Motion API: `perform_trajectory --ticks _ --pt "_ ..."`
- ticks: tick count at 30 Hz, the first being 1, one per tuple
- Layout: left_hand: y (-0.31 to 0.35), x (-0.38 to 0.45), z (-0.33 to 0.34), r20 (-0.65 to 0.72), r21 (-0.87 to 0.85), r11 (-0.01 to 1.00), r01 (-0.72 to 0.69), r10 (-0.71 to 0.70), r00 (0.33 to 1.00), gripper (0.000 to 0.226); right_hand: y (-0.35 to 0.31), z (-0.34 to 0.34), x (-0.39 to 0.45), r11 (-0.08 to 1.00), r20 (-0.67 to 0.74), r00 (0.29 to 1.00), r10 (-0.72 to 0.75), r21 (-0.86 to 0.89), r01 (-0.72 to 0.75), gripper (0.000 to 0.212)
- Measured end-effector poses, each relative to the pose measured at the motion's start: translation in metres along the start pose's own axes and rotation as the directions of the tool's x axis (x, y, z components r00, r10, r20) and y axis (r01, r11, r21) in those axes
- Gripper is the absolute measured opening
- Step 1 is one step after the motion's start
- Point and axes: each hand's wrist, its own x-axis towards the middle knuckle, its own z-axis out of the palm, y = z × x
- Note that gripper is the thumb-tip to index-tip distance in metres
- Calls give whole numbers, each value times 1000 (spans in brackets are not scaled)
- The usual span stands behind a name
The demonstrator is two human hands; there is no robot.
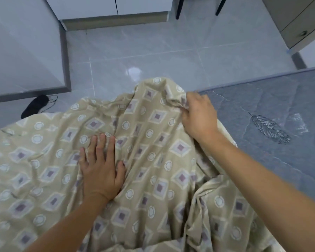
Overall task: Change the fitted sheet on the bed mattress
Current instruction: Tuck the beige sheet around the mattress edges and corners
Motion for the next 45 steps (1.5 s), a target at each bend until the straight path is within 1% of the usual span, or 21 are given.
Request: perform_trajectory --ticks 2,5,7,9,12,15,18,19,21,22,25,28,30,32,34,37,39,40,41,43,45 --pt "-1 0 0 -2 1 1000 -1 1 1000 78 -15 7 -7 999 -40 999 -34 25 35 21" --pt "-1 0 0 1 5 1000 -3 3 1000 78 -18 14 -3 997 50 996 -78 -3 79 23" --pt "1 0 -1 6 -5 1000 -1 1 1000 78 -8 15 14 992 40 992 -120 -41 122 18" --pt "1 2 -1 12 -4 1000 3 -3 1000 78 -1 10 40 984 -64 984 -168 -76 163 17" --pt "1 1 0 14 4 1000 5 -5 1000 77 -5 -7 90 972 -239 946 -219 -141 189 31" --pt "1 1 0 -7 10 1000 4 -4 1000 76 -8 -8 111 972 -282 935 -215 -155 177 39" --pt "-1 0 -1 -16 1 1000 -1 1 1000 76 1 12 70 974 -154 963 -223 -86 211 41" --pt "0 0 -1 -19 -1 1000 -3 3 1000 76 5 17 45 974 -127 968 -215 -97 204 47" --pt "1 0 -1 -28 3 1000 -3 3 1000 75 16 17 -10 977 -121 971 -207 -86 197 62" --pt "1 0 0 -34 3 1000 -1 1 999 75 25 13 -39 974 -116 968 -221 -66 215 64" --pt "2 -1 -3 -43 -12 1000 2 -3 999 74 64 5 -122 963 -84 962 -260 -95 252 61" --pt "2 -1 -5 -42 -2 1000 -5 5 999 74 101 16 -165 979 -176 966 -189 -107 173 61" --pt "2 -2 -5 -45 -16 1000 3 -4 999 73 106 31 -170 989 -233 963 -134 -96 114 60" --pt "5 -2 -6 -54 -22 1000 5 -6 999 73 105 40 -167 991 -258 957 -129 -67 116 59" --pt "6 -3 -11 -20 -18 1000 3 -3 1000 72 106 42 -167 992 -290 948 -130 -45 122 59" --pt "18 -6 -39 9 22 1000 12 -12 1000 73 112 47 -171 991 -305 943 -132 -17 133 59" --pt "48 -1 -65 -112 -30 999 -36 32 993 71 115 48 -167 990 -307 941 -138 -6 143 59" --pt "71 4 -76 -175 -93 991 -95 78 981 69 115 50 -164 990 -323 936 -138 -5 144 59" --pt "97 11 -81 -191 -165 971 -173 141 971 68 114 51 -163 990 -338 931 -134 -5 140 58" --pt "146 22 -69 -103 -233 930 -283 266 958 68 115 53 -166 990 -348 929 -124 18 139 59" --pt "172 33 -38 38 -202 924 -325 339 940 71 115 53 -168 990 -345 931 -121 22 137 59"
